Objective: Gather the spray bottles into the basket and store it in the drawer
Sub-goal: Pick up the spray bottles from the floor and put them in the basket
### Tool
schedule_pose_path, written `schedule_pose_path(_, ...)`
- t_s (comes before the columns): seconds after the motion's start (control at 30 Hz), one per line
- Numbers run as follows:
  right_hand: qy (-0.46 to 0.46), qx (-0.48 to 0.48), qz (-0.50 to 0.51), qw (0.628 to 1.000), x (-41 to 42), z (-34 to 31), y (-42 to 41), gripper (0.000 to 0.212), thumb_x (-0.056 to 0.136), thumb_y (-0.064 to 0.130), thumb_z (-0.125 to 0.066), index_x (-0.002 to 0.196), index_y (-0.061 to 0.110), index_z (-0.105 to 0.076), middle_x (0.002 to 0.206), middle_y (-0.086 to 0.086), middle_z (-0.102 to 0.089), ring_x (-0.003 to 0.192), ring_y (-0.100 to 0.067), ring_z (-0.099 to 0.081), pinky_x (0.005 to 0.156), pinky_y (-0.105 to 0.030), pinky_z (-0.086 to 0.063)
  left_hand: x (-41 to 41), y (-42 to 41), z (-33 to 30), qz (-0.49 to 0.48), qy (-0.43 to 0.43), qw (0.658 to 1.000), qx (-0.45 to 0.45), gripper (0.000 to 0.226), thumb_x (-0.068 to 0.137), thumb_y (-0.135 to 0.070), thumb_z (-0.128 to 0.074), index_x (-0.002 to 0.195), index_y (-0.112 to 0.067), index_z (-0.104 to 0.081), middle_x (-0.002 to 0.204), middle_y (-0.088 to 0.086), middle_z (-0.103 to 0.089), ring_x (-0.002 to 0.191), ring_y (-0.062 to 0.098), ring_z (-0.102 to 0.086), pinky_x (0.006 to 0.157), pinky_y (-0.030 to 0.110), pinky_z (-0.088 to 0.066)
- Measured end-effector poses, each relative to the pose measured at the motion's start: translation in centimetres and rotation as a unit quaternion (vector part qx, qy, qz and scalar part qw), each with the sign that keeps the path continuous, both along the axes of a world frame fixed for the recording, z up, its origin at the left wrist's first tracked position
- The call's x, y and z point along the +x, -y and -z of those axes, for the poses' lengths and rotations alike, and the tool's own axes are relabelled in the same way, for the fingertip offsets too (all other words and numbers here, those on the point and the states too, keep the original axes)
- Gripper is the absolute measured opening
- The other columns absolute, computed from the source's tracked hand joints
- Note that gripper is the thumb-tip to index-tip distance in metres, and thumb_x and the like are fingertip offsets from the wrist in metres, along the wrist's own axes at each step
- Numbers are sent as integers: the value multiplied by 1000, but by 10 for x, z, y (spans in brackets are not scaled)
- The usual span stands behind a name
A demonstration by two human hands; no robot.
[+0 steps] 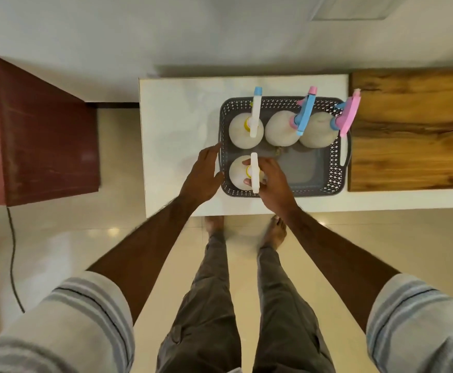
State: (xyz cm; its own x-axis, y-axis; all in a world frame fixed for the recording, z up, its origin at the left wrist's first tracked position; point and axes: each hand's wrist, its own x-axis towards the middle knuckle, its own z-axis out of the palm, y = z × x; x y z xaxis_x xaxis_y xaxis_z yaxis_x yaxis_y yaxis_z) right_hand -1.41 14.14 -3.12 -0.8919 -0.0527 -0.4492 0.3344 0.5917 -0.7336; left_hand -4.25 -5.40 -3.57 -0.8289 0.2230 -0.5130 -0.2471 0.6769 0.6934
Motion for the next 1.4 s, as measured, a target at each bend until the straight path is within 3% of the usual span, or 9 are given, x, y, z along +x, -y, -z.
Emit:
schedule_pose_path(0.27,-5,71,-57,996,-4,15,5,56,83,9,-76,134,14,-56,139,-7,-49,128,-29,-41,106,-36,-40,-6,-1,7,72,-26,995,-64,72,96,-20,-62,156,-12,-24,162,8,-28,142,32,-40,114,49,-40)
schedule_pose_path(0.43,27,59,-61,996,-6,8,3,70,75,2,-78,138,15,-49,141,-7,-47,130,-29,-39,106,-34,-34,1,0,-4,115,-33,985,-127,72,95,-26,-61,155,-15,-22,163,8,-23,138,35,-43,106,56,-44)
schedule_pose_path(0.53,26,74,-59,995,-5,-10,-5,72,74,1,-75,139,15,-46,140,-9,-48,132,-29,-39,107,-31,-28,8,3,-24,167,-69,967,-179,69,95,-34,-58,154,-15,-26,163,8,-24,138,34,-42,105,53,-44)
schedule_pose_path(0.73,29,145,-1,989,33,-81,-47,74,82,11,-69,148,14,-36,149,-10,-40,136,-32,-37,110,-41,-36,13,3,-96,191,-181,945,-193,58,98,-42,-44,149,-14,-37,160,10,-33,147,31,-33,114,59,-33)
schedule_pose_path(0.87,3,239,6,971,78,-130,-77,82,87,47,-65,154,16,-27,158,-10,-33,144,-31,-31,115,-44,-34,21,-21,-143,320,-273,887,-189,72,98,-58,-31,157,-18,-22,166,6,-21,153,27,-21,120,56,-21)
schedule_pose_path(0.97,1,294,20,956,126,-162,-102,89,90,63,-51,158,19,-14,165,-10,-17,152,-32,-18,120,-51,-25,41,-62,-170,448,-295,820,-200,79,97,-66,-27,159,-18,-16,168,8,-15,155,28,-15,120,59,-19)
schedule_pose_path(1.1,-8,301,76,951,189,-193,-132,92,88,66,-51,158,21,-11,167,-8,-9,152,-32,-15,120,-55,-24,75,-129,-192,533,-307,766,-186,78,94,-59,-43,156,-15,-27,166,11,-20,153,33,-17,117,64,-20)
schedule_pose_path(1.23,-10,296,193,935,295,-216,-174,92,87,66,-52,157,20,-15,166,-8,-12,152,-29,-17,121,-52,-23,143,-220,-215,610,-323,707,-153,76,94,-63,-22,156,-18,-26,168,8,-10,155,32,-6,121,65,-1)
schedule_pose_path(1.4,40,305,315,898,456,-231,-234,91,89,66,-48,158,21,-10,167,-5,-6,153,-28,-12,123,-51,-17,256,-332,-231,689,-371,606,-142,78,95,-68,-22,158,-23,-20,169,6,-7,156,30,-4,121,63,-3)
